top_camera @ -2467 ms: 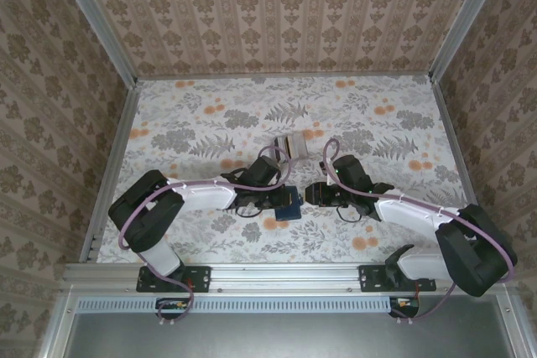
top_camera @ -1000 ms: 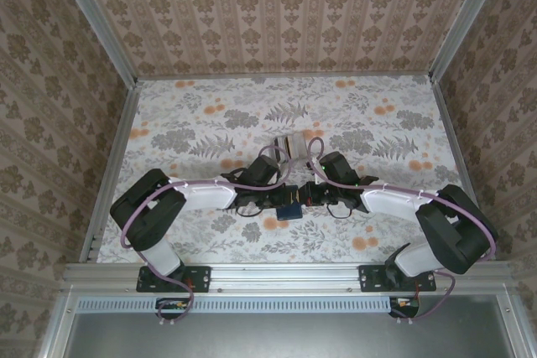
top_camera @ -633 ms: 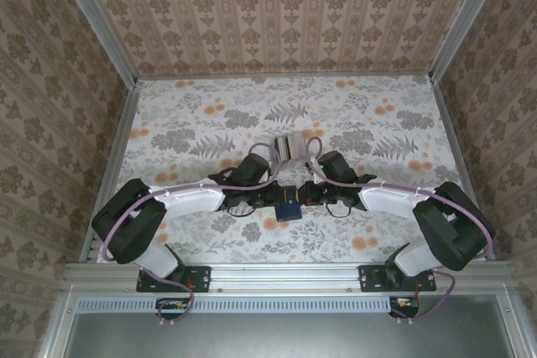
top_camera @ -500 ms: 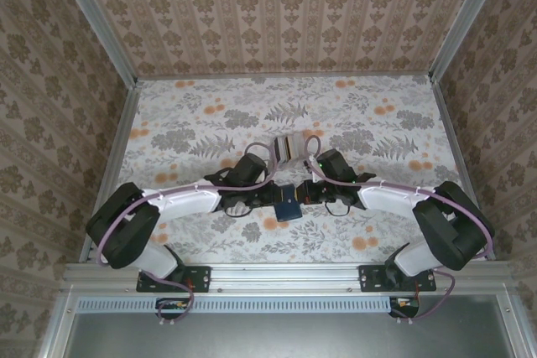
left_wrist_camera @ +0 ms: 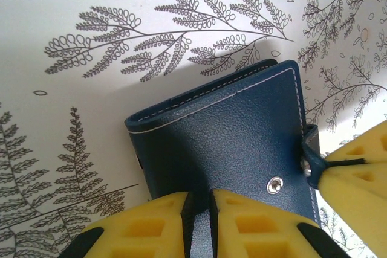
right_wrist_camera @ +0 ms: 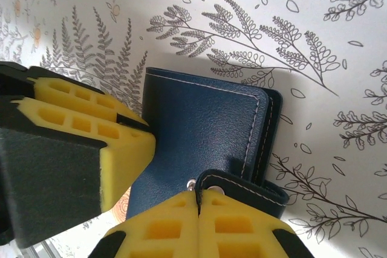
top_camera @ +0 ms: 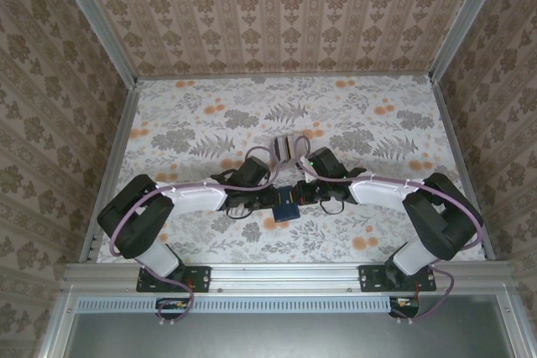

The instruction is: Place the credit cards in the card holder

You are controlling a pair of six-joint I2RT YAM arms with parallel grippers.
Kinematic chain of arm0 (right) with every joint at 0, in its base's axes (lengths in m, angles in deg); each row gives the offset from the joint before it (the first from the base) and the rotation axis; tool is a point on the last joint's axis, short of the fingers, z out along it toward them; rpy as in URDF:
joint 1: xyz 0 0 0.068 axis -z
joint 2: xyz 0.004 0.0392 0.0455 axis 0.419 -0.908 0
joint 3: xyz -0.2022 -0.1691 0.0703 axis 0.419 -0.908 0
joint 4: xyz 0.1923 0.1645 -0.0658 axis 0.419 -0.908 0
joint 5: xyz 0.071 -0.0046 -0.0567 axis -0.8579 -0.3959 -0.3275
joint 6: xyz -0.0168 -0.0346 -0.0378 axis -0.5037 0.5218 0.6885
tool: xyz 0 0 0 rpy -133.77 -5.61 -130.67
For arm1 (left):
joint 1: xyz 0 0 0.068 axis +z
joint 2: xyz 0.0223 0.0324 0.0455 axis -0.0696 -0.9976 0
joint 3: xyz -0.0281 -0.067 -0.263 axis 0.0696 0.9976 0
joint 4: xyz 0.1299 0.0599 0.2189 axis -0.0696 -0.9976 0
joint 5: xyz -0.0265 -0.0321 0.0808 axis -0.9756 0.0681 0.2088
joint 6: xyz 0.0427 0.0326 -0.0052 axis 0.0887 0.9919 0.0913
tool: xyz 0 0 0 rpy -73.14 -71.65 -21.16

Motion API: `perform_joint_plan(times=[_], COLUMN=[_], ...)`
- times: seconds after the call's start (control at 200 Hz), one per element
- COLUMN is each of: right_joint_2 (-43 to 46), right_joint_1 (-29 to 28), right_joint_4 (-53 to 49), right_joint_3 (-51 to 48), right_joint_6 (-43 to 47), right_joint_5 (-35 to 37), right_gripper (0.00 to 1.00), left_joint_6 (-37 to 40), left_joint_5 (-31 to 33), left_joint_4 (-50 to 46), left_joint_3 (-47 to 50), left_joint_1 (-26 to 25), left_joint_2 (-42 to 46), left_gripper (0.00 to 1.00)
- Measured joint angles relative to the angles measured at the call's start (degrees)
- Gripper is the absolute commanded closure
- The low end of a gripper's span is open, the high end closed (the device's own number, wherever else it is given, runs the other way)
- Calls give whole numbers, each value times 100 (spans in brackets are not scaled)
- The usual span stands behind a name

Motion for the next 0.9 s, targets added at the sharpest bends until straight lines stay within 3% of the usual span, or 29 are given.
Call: perform_joint_plan(times=[0.9], right_joint_2=[-542], right_joint_1=[-146], right_joint_4=[-83], right_joint_3=[376], right_joint_6=[149], right_joint_5=[-345], right_gripper=[100], left_joint_6=[-81], left_joint_5=[-44], left_joint_4=[96], left_joint_3=[39], left_joint_1=[7], left_joint_2=[-9], left_gripper=[82])
